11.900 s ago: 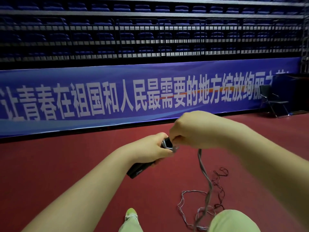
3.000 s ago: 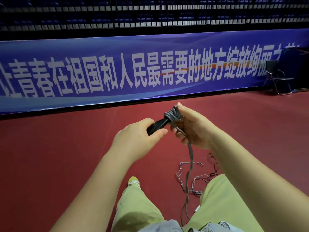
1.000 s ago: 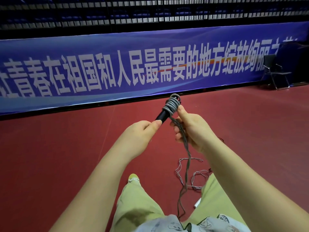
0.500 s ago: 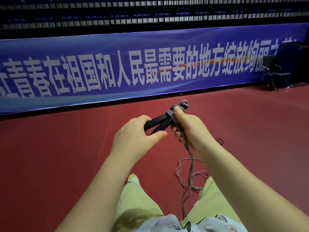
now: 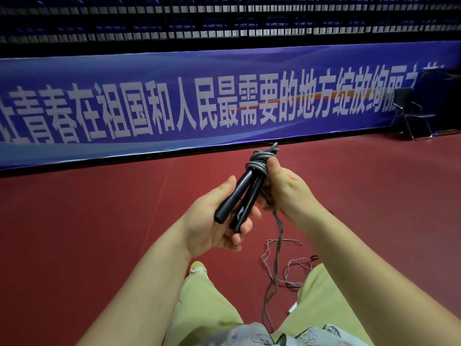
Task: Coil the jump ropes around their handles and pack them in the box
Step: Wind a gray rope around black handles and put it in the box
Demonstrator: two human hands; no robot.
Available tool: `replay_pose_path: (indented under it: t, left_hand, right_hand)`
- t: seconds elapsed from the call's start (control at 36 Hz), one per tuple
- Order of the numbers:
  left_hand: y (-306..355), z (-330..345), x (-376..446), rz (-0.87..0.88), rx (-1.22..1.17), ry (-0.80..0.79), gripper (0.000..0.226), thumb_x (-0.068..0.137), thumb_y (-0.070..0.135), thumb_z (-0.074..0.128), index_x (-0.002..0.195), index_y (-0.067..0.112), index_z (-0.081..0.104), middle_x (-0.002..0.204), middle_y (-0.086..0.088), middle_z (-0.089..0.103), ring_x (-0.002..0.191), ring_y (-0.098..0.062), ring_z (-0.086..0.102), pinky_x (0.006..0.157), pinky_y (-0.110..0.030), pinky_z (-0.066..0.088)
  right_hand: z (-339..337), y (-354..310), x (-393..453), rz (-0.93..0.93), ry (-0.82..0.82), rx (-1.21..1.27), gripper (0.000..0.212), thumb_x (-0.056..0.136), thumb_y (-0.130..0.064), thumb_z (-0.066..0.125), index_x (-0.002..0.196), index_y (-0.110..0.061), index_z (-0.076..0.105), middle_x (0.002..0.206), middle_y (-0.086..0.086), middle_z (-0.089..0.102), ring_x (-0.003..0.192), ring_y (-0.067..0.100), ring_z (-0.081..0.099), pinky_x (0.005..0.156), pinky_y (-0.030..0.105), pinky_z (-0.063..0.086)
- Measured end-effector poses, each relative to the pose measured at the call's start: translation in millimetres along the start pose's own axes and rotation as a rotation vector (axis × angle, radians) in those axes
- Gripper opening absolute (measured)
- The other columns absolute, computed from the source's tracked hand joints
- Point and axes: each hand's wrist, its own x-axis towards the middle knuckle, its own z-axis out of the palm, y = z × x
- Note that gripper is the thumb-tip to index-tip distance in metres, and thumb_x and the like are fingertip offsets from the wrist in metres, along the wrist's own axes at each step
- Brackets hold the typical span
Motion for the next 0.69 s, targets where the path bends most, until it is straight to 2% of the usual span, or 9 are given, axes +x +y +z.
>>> replay_pose_path:
  t: [0.08,0.14,0.19,0.33,0.39,0.47,0.56,0.64,0.69]
  left_hand:
    - [-3.0,0.2,6.3,0.026,0.121,0.163,0.070,0.072,0.070,0.037,0.090,0.008,0.064,0.061,-0.002,0.055,0.049,-0.015,0.046,0.056,-0.026,0.046]
    - [-5.8,-0.9,11.0,0.033,0.204,0.250,0.065,0.083,0.067,0.037,0.089,0.009,0.065,0.059,0.000,0.056,0.049,-0.014,0.046,0.057,-0.027,0.046]
    - [-8.7,-2.3,14.8,0.044,0.256,0.309,0.060,0.092,0.061,0.036,0.089,0.009,0.065,0.058,0.002,0.056,0.049,-0.014,0.046,0.057,-0.026,0.046]
    - [-17.3,-4.3,21.9,0.107,0.345,0.406,0.057,0.095,0.054,0.042,0.091,0.003,0.064,0.063,-0.002,0.058,0.052,-0.017,0.047,0.057,-0.027,0.043]
    - [-18.8,-7.2,22.4,0.144,0.442,0.454,0.061,0.089,0.061,0.045,0.087,0.003,0.063,0.063,-0.001,0.056,0.054,-0.018,0.048,0.062,-0.032,0.043]
    - [-19.5,-16.8,21.4,0.216,0.601,0.533,0.058,0.075,0.070,0.050,0.069,0.012,0.053,0.056,0.006,0.045,0.057,-0.017,0.044,0.064,-0.034,0.040]
    - [-23.0,-27.6,21.5,0.237,0.559,0.541,0.058,0.067,0.068,0.056,0.071,0.009,0.057,0.053,0.007,0.044,0.054,-0.015,0.042,0.062,-0.033,0.036]
    - [-28.5,-29.6,21.7,0.262,0.569,0.549,0.044,0.067,0.060,0.061,0.074,0.017,0.061,0.053,0.010,0.049,0.051,-0.011,0.044,0.059,-0.031,0.036]
    - [-31.9,-26.8,22.9,0.284,0.586,0.570,0.041,0.065,0.059,0.063,0.078,0.020,0.062,0.055,0.011,0.052,0.051,-0.010,0.047,0.057,-0.030,0.038]
  right_hand:
    - [-2.8,0.4,-1.6,0.105,0.033,-0.124,0.062,0.091,-0.062,0.027,0.072,-0.011,0.056,0.058,0.005,0.053,0.048,0.019,0.049,0.046,0.026,0.037]
    - [-2.5,2.6,-2.9,0.166,0.055,-0.161,0.062,0.096,-0.058,0.024,0.072,-0.010,0.056,0.060,0.005,0.053,0.048,0.018,0.049,0.045,0.024,0.037]
    - [-0.7,5.3,-2.6,0.204,0.072,-0.207,0.064,0.097,-0.059,0.021,0.071,-0.011,0.055,0.061,0.006,0.053,0.047,0.017,0.050,0.045,0.024,0.037]
    - [10.3,9.5,0.2,0.206,0.127,-0.293,0.068,0.099,-0.056,0.013,0.067,-0.010,0.052,0.057,0.005,0.048,0.044,0.016,0.045,0.045,0.023,0.035]
    - [15.3,10.7,-0.1,0.195,0.140,-0.295,0.068,0.100,-0.056,0.011,0.070,-0.010,0.052,0.057,0.006,0.046,0.049,0.018,0.043,0.049,0.027,0.033]
    - [20.5,10.6,-1.7,0.244,0.123,-0.272,0.072,0.097,-0.062,0.010,0.077,-0.011,0.056,0.061,0.006,0.049,0.056,0.019,0.046,0.055,0.030,0.033]
    - [21.7,9.1,-2.1,0.285,0.101,-0.283,0.071,0.094,-0.067,0.013,0.080,-0.013,0.058,0.064,0.002,0.052,0.056,0.018,0.047,0.054,0.028,0.034]
    - [22.2,8.1,-1.3,0.300,0.096,-0.301,0.067,0.095,-0.066,0.019,0.077,-0.014,0.057,0.064,0.000,0.052,0.054,0.017,0.047,0.052,0.026,0.034]
    - [22.9,7.2,-0.9,0.296,0.104,-0.286,0.063,0.094,-0.066,0.023,0.074,-0.016,0.056,0.061,0.000,0.051,0.052,0.016,0.046,0.051,0.026,0.033]
